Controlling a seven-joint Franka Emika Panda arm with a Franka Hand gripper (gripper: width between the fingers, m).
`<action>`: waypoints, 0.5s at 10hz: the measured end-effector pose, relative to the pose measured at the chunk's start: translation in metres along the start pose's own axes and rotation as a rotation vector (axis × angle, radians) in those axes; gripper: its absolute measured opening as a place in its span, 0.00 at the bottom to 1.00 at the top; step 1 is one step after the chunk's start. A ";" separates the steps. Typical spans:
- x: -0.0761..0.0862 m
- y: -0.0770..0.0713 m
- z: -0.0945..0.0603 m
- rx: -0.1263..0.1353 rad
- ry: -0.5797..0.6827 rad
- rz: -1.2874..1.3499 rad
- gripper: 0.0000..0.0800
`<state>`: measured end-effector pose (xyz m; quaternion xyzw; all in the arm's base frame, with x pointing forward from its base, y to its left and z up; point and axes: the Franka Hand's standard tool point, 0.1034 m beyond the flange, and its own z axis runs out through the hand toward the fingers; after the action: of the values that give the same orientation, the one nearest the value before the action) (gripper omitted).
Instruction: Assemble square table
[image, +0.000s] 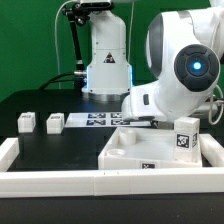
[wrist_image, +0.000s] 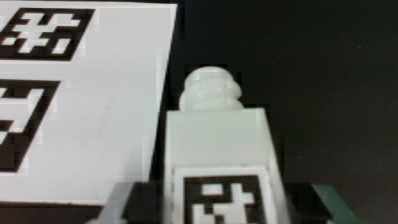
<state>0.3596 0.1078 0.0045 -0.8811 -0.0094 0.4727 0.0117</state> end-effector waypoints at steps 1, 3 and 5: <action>0.000 0.000 0.000 0.000 0.000 0.000 0.36; 0.000 0.001 0.000 0.002 0.000 0.001 0.36; -0.001 0.002 -0.002 0.004 -0.004 -0.002 0.36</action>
Offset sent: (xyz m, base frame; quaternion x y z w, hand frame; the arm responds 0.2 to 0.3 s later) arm 0.0000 0.0000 0.0000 0.0000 0.0000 0.0000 1.0000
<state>0.3607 0.1062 0.0065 -0.8801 -0.0094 0.4745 0.0141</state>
